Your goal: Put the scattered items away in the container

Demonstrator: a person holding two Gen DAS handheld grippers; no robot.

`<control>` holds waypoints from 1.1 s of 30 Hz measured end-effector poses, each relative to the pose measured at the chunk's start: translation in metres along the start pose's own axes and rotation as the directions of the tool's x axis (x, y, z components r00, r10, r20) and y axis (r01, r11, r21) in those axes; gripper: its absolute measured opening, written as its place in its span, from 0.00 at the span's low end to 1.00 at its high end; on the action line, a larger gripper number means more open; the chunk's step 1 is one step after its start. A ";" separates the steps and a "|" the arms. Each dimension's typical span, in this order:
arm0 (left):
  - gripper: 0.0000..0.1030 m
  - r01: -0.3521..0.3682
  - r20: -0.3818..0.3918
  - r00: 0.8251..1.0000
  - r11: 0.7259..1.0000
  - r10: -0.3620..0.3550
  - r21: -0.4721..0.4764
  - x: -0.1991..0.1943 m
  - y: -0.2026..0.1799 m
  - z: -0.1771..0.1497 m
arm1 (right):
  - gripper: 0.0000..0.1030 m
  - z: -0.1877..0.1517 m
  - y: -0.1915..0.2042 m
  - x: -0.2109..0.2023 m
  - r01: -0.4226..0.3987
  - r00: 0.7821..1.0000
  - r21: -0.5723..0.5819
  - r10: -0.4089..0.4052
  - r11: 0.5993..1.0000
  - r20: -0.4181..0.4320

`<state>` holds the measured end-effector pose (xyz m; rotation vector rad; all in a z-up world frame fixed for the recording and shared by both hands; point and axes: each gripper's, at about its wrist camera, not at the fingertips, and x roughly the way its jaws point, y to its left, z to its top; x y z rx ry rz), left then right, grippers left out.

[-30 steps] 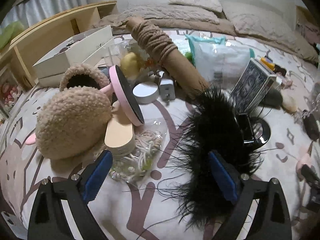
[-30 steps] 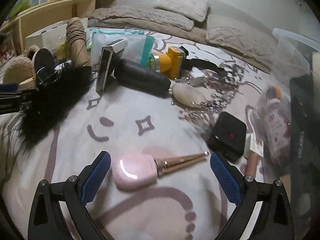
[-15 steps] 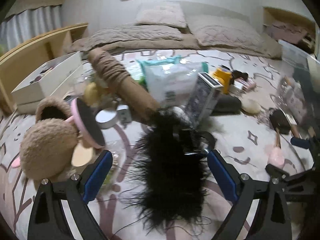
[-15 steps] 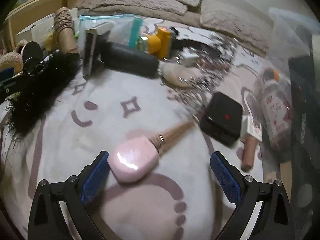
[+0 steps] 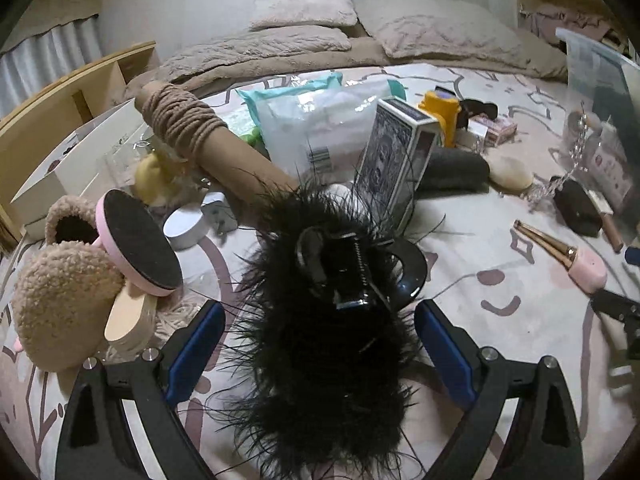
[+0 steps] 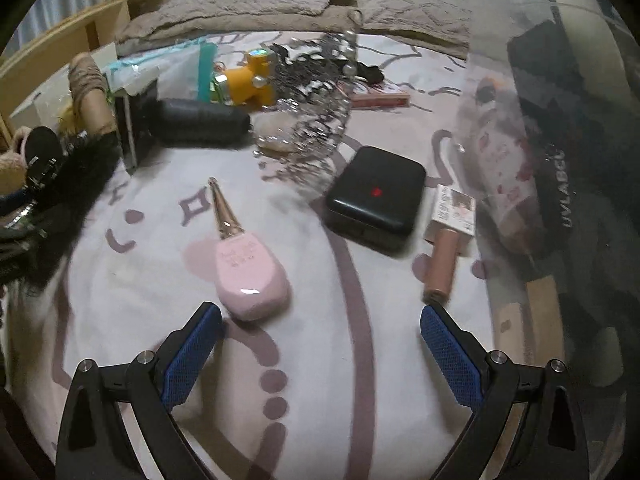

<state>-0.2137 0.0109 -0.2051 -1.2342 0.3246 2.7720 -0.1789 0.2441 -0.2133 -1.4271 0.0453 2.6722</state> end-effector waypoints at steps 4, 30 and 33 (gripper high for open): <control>0.74 0.038 -0.046 0.998 0.999 -0.038 -0.012 0.006 0.002 -0.004 | 0.97 0.002 0.003 0.001 -0.040 0.999 0.001 0.040 0.999 0.012; 0.44 0.200 -0.020 0.979 0.970 -0.205 -0.139 -0.008 0.025 -0.004 | 0.38 0.014 0.011 0.008 -0.143 0.985 -0.078 0.149 0.987 0.087; 0.44 0.210 -0.001 0.977 0.967 -0.213 -0.145 -0.012 0.027 -0.003 | 0.38 0.016 0.010 0.006 -0.164 0.980 -0.063 0.169 0.985 0.100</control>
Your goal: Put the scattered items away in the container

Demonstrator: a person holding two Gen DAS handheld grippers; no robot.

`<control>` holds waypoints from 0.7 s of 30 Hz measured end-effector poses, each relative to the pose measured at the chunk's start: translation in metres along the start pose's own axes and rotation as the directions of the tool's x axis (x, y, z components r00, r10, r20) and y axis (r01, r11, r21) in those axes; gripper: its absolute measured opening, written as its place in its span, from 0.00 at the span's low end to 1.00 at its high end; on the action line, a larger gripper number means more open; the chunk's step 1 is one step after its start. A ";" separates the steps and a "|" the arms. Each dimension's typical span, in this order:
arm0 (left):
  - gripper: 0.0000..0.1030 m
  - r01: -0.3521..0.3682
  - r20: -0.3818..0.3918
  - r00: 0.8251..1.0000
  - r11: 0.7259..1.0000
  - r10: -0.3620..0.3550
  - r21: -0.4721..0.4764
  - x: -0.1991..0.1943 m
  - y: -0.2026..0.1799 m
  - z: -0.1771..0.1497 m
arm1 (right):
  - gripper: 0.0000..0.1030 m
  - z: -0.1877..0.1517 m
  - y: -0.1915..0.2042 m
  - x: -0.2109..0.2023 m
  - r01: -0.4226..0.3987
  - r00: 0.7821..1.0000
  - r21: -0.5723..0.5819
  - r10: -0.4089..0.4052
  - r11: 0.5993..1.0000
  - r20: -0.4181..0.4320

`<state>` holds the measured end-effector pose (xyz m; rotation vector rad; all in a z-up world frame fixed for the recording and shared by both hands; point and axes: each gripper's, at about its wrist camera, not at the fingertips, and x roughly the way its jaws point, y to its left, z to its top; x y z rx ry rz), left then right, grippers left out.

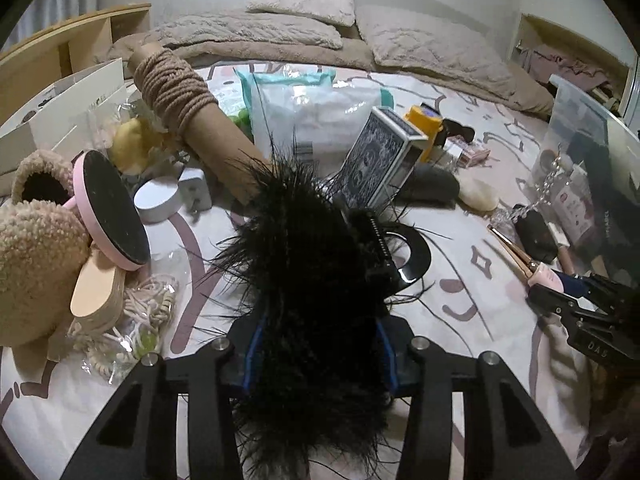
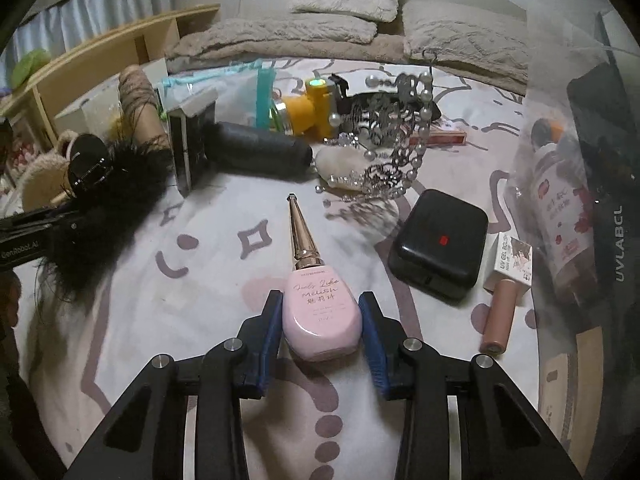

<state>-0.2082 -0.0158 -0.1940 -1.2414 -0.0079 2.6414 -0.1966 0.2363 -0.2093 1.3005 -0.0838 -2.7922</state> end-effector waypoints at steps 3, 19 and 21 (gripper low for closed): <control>0.44 0.000 0.003 1.000 1.000 0.000 0.002 -0.001 -0.002 0.001 | 0.38 0.001 0.001 -0.002 -0.018 1.000 0.009 0.018 1.000 0.008; 0.43 0.049 0.055 0.997 0.999 -0.049 0.008 -0.031 -0.015 0.002 | 0.38 0.012 0.026 -0.039 -0.104 0.990 0.004 0.103 0.995 0.092; 0.43 0.061 0.067 0.996 0.998 -0.061 0.003 -0.038 -0.018 0.001 | 0.38 0.010 0.028 -0.045 -0.117 0.988 0.011 0.115 0.993 0.103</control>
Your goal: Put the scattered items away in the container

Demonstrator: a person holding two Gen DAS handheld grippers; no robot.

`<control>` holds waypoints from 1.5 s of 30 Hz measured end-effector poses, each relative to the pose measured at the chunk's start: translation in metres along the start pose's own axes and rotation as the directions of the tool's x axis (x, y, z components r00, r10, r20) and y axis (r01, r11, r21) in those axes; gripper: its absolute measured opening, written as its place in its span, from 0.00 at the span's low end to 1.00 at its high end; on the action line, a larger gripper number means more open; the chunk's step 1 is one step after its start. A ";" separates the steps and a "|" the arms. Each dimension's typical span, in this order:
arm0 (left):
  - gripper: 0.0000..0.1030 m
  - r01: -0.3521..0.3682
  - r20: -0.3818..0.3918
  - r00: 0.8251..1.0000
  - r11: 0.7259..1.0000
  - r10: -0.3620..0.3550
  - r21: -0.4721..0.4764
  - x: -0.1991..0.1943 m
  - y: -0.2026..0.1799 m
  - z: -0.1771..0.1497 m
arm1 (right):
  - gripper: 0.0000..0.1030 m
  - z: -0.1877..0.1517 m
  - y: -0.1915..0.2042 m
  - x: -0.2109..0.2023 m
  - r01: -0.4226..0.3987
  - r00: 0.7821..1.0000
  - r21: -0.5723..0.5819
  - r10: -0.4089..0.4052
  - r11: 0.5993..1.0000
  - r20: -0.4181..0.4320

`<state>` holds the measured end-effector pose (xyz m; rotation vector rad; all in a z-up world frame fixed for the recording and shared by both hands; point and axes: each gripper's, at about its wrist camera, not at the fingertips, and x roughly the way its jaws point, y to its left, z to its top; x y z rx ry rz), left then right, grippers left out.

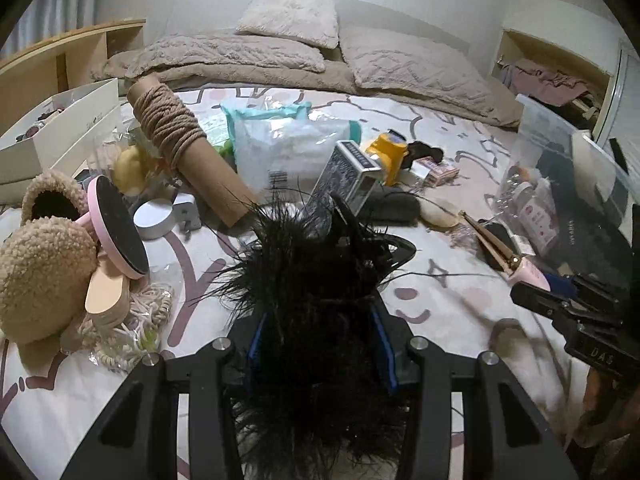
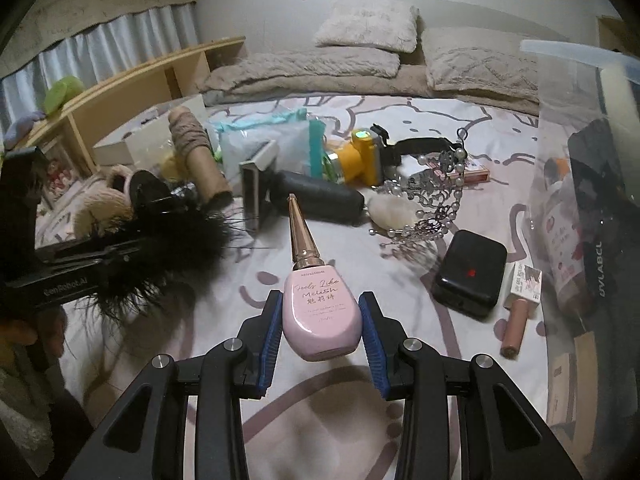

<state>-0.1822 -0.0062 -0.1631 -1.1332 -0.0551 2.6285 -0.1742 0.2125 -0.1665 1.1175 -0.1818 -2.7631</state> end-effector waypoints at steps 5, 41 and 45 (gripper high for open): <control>0.43 0.038 0.041 0.998 0.999 -0.038 -0.004 -0.020 -0.010 -0.002 | 0.38 -0.005 0.008 -0.017 -0.019 0.999 0.007 0.018 1.000 0.027; 0.43 0.188 0.274 0.935 0.969 -0.227 0.162 -0.169 -0.130 0.035 | 0.38 0.033 -0.044 -0.224 -0.144 0.959 0.155 0.100 0.977 0.265; 0.43 0.188 0.293 0.924 0.960 -0.244 0.206 -0.175 -0.152 0.048 | 0.38 0.047 -0.054 -0.245 -0.139 0.955 0.152 0.092 0.979 0.281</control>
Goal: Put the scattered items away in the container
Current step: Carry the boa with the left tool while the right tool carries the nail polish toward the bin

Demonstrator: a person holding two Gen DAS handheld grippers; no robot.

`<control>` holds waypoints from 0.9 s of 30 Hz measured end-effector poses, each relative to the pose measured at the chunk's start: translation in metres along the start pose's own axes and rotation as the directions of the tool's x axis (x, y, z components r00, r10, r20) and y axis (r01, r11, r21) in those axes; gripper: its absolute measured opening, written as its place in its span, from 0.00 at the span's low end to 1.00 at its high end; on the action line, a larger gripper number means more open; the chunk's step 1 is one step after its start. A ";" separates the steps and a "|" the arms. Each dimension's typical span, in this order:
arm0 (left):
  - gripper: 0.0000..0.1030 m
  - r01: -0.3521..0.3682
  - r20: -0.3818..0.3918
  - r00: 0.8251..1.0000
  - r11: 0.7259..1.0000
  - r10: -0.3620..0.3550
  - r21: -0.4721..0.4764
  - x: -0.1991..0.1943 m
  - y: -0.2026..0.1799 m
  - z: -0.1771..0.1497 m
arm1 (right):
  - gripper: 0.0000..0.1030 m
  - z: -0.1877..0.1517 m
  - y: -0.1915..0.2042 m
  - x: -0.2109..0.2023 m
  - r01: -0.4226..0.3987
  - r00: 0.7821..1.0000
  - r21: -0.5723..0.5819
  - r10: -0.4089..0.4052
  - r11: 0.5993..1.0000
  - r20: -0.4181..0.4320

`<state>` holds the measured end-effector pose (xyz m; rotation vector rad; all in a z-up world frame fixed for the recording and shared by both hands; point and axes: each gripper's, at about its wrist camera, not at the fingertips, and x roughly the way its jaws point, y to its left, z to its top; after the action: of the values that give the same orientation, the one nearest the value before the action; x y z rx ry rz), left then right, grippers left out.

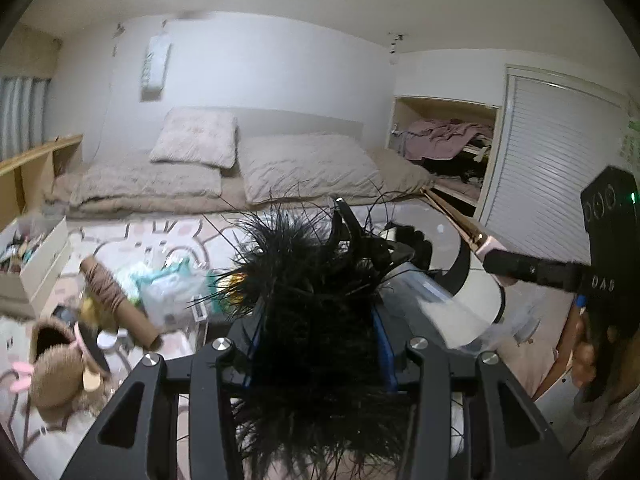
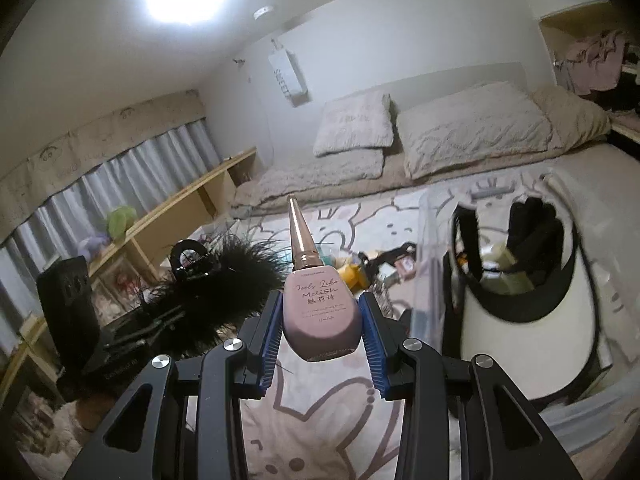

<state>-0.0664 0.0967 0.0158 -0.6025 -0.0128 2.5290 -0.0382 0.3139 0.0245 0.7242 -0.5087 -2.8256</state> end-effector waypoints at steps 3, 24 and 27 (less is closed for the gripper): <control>0.43 0.020 0.020 1.000 1.000 -0.020 0.018 0.004 -0.014 0.013 | 0.38 0.015 -0.003 -0.014 0.028 0.999 -0.028 -0.028 0.999 0.017; 0.43 0.185 0.024 0.982 0.982 -0.186 0.043 0.070 -0.099 0.043 | 0.38 0.000 -0.092 -0.021 0.223 0.967 -0.056 -0.228 0.973 -0.112; 0.43 0.185 0.019 0.982 0.982 -0.186 0.042 0.075 -0.102 0.042 | 0.38 -0.010 -0.107 -0.011 0.208 0.963 -0.029 -0.210 0.978 -0.169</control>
<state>-0.0895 0.2265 0.0359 -0.5305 -0.0256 2.3497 -0.0330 0.4126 -0.0177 1.0653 -0.4103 -2.9155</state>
